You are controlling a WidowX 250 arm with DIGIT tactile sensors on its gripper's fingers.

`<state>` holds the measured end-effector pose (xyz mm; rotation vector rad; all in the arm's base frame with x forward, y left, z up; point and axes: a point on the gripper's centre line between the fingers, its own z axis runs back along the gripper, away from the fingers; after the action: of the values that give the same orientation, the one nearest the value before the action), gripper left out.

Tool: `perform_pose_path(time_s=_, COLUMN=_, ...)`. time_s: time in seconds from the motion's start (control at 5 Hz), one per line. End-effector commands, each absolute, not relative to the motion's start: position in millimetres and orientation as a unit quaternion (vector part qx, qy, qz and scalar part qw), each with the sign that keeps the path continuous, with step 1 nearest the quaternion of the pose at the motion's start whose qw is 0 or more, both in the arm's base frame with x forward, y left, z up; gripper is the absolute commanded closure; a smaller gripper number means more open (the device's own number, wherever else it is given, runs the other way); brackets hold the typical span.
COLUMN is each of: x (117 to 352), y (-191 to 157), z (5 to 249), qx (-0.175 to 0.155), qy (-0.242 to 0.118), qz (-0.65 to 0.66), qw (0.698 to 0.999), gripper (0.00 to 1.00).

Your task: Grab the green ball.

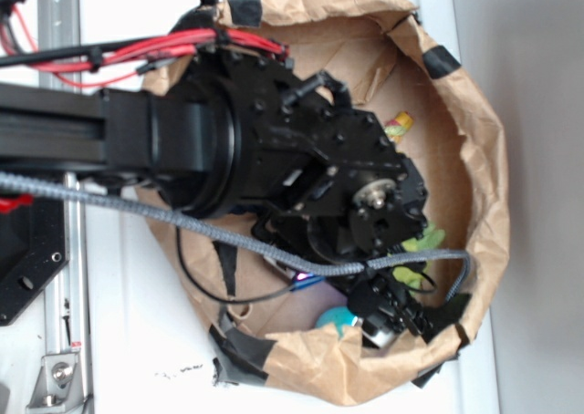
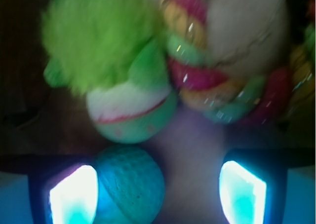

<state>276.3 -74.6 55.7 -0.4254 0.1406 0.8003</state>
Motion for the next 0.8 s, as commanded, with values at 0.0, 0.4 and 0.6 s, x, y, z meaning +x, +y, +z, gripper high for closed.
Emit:
perform_pose_path(time_s=0.0, x=271.8, y=-98.1, z=29.9, qx=-0.208, qy=0.091, qz=0.362, qw=0.904, gripper=0.00)
perform_pose_path(time_s=0.4, x=254.6, y=-117.9, z=13.8, qx=-0.200, qy=0.133, qz=0.355, qw=0.904, gripper=1.00)
perform_pose_path(time_s=0.6, x=248.9, y=-112.2, z=24.3, qx=-0.202, qy=0.122, qz=0.344, qw=0.909, gripper=1.00)
